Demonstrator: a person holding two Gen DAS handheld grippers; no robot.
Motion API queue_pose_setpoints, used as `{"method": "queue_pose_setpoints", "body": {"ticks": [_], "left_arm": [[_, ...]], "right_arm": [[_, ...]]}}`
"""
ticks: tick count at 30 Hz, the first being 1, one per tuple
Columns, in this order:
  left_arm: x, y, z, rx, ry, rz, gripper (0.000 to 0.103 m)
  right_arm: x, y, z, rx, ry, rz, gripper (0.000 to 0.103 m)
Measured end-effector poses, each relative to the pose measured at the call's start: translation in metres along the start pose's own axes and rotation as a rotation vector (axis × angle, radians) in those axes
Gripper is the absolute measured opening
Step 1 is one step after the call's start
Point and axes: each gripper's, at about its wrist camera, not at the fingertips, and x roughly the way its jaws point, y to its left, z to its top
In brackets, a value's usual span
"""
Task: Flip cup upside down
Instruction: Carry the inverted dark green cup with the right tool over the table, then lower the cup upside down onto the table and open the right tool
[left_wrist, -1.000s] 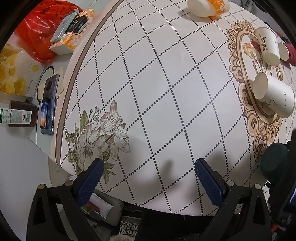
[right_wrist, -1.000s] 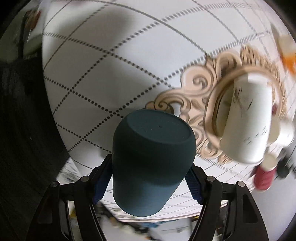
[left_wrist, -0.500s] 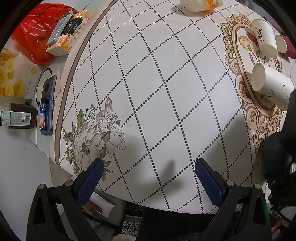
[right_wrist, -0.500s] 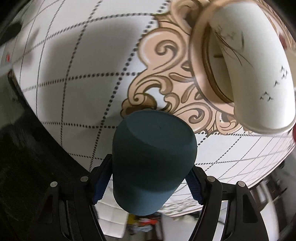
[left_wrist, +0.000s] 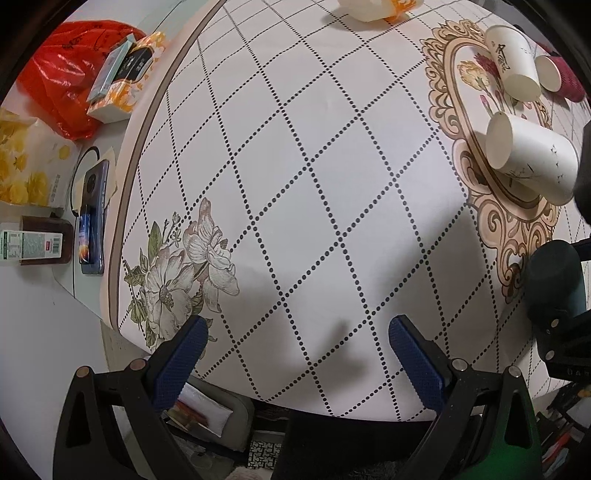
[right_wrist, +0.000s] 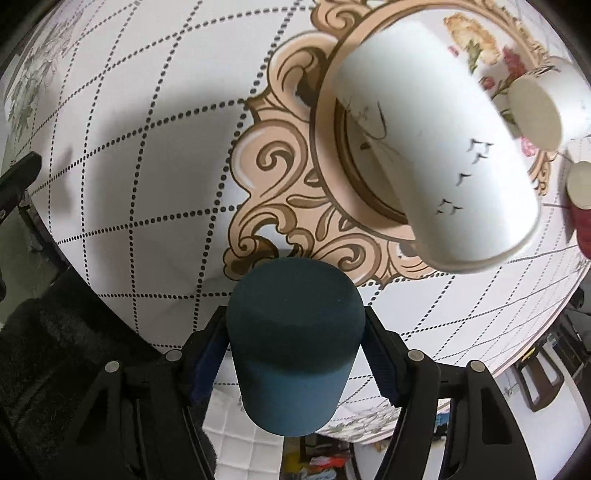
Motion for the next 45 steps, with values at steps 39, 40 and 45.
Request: {"method": "queue_pose_setpoints", "body": {"ticks": [39, 40, 45], "left_arm": [[-0.023, -0.04, -0.029, 0.191, -0.056, -0.074, 0.101], [-0.026, -0.039, -0.03, 0.189, -0.064, -0.078, 0.101], [-0.05, -0.034, -0.038, 0.182, -0.118, -0.09, 0.101]], "right_arm": [[-0.037, 0.097, -0.183, 0.529, -0.763, 0.05, 0.071], [-0.04, 0.097, -0.185, 0.536, -0.766, 0.052, 0.072], [-0.053, 0.09, -0.206, 0.643, -0.746, 0.075, 0.092]]}}
